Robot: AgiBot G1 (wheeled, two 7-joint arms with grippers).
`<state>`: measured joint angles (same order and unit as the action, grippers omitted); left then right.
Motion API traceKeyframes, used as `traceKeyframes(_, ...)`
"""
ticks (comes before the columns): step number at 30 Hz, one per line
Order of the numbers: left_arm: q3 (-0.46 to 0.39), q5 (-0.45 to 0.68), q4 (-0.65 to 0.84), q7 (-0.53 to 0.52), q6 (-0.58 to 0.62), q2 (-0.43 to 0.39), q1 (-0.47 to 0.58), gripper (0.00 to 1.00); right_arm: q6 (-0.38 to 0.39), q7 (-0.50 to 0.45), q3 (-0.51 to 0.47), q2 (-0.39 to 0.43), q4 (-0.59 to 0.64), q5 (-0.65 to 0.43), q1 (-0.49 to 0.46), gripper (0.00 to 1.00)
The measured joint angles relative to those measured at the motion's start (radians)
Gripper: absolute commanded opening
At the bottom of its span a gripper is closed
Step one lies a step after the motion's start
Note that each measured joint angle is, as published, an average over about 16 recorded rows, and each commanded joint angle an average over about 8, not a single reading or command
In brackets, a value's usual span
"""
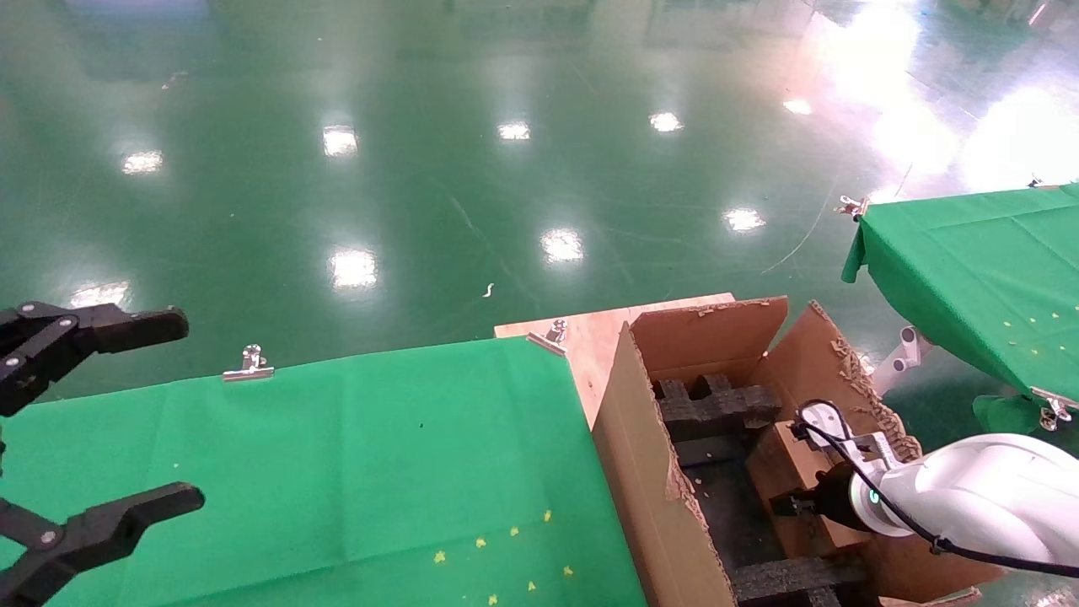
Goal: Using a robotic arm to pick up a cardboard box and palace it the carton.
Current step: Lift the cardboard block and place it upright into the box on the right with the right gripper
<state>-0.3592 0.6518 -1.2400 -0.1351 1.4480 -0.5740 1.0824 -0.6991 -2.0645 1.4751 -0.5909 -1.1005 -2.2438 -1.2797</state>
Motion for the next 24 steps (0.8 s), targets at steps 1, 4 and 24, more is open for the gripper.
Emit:
traceKeyframes(1,0.000,0.000,0.000,0.000,0.000,0.000,0.000,1.00,0.004,0.007,0.001,-0.003,0.007,0.006,0.001,0.46)
traceKeyframes(4,0.000,0.000,0.000,0.000,0.000,0.000,0.000,1.00,0.013,0.022,0.002,-0.008,0.022,0.019,0.002,0.84)
traceKeyframes(24,0.000,0.000,0.000,0.000,0.000,0.000,0.000,1.00,0.001,0.015,-0.006,0.006,0.000,0.009,-0.023,1.00)
